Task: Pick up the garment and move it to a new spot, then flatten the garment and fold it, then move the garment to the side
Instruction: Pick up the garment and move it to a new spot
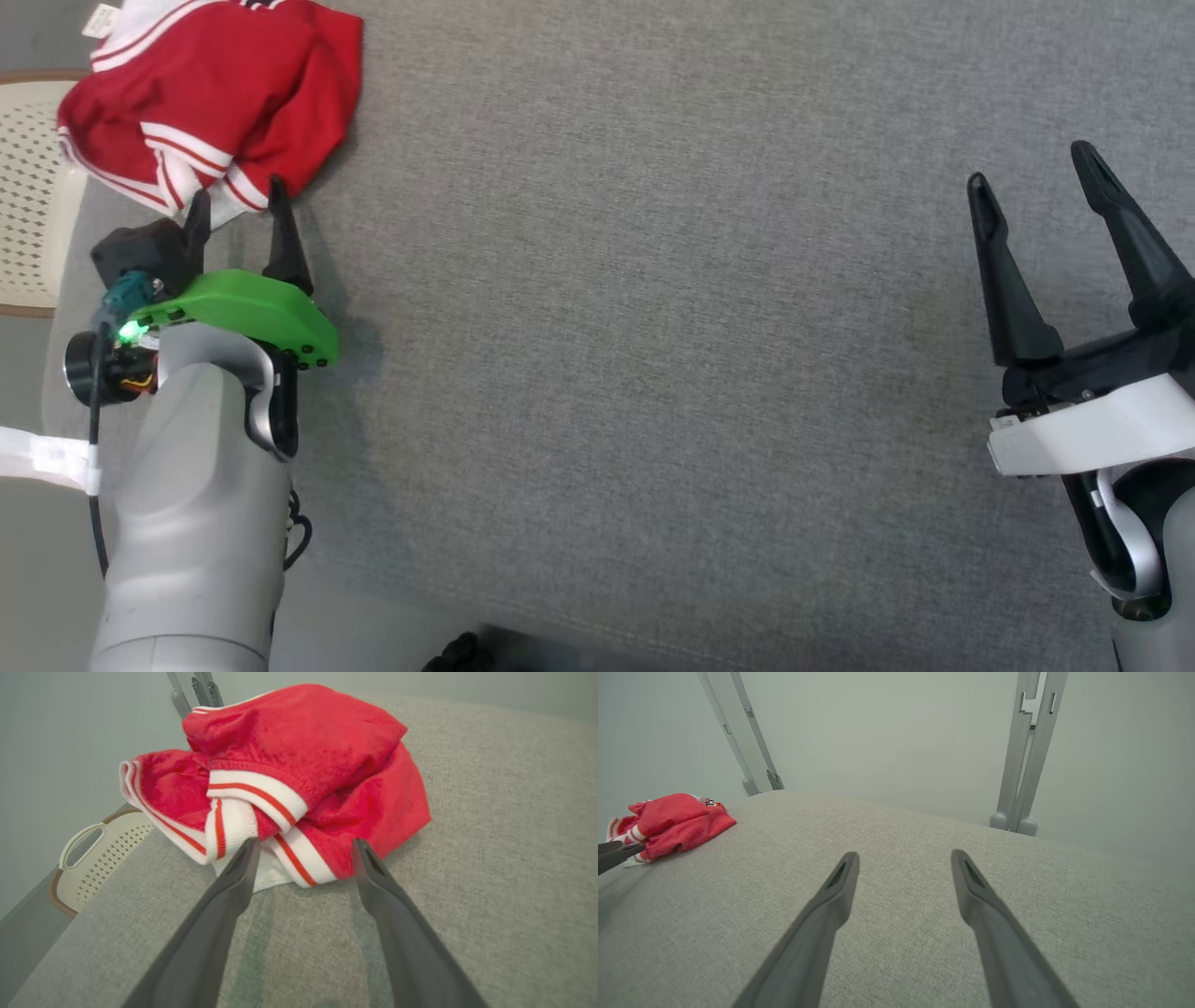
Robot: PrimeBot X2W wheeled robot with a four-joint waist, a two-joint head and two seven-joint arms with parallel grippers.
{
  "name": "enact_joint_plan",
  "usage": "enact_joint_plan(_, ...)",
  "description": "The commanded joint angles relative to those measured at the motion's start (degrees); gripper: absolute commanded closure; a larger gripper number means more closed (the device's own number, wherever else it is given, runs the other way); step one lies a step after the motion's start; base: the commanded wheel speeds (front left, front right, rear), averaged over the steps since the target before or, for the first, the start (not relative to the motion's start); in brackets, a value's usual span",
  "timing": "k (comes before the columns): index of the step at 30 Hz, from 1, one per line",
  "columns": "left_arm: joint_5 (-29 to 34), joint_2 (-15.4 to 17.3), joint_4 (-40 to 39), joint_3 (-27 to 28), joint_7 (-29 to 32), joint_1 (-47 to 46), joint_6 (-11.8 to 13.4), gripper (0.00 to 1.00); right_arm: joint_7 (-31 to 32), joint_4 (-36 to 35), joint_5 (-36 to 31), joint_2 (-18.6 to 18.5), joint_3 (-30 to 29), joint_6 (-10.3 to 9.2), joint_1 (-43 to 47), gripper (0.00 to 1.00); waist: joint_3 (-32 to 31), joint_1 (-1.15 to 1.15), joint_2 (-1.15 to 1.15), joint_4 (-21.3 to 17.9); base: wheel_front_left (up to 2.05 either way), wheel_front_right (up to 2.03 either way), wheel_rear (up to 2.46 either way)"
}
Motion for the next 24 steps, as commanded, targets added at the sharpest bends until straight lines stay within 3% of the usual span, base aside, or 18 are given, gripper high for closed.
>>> enact_joint_plan(1,-0.72,0.78,2.06,0.52,-0.02,-2.01,-0.63,0.00,-0.50,0.26,0.27,-0.03,-0.10,-0.09,-0.95,0.00,3.27,0.00,0.00,-3.41,0.00,0.00,0.00)
enact_joint_plan(4,-1.78,1.70,7.06,1.79,0.00,-4.60,-1.96,0.00,-0.92,0.85,0.39,-0.15,-0.10,-0.09,-1.34,0.00,3.66,0.00,0.00,-4.26,0.00,0.00,0.00)
enact_joint_plan(5,-2.07,1.75,7.96,2.02,0.02,-5.23,-2.25,0.26,-1.14,0.99,0.28,-0.15,-0.26,-0.09,-1.46,0.00,3.66,0.00,0.00,-4.42,0.00,0.00,0.00)
enact_joint_plan(6,-2.23,1.78,8.74,2.18,0.04,-5.73,-2.54,1.00,-1.27,1.16,0.19,-0.02,-0.46,-0.09,-1.50,0.00,3.59,0.00,0.00,-4.59,0.00,0.00,0.00)
enact_joint_plan(9,-2.15,2.55,8.54,3.12,0.05,-5.67,-2.88,1.00,-2.10,1.79,-0.33,0.14,-0.45,-0.09,-1.56,0.00,2.88,0.00,0.00,-5.18,0.00,0.00,0.00)
enact_joint_plan(13,-0.77,3.87,1.59,5.82,-0.01,-1.52,-1.80,1.00,-3.67,3.08,-0.50,0.93,-0.39,-0.09,-0.92,0.00,-0.04,0.00,0.00,-5.96,0.00,0.00,0.00)
enact_joint_plan(24,4.88,2.85,-21.95,9.66,-0.02,13.13,-0.07,1.00,-7.30,7.31,0.20,3.59,-0.06,-0.09,2.27,0.00,-11.43,0.00,0.00,-8.14,0.00,0.00,0.00)
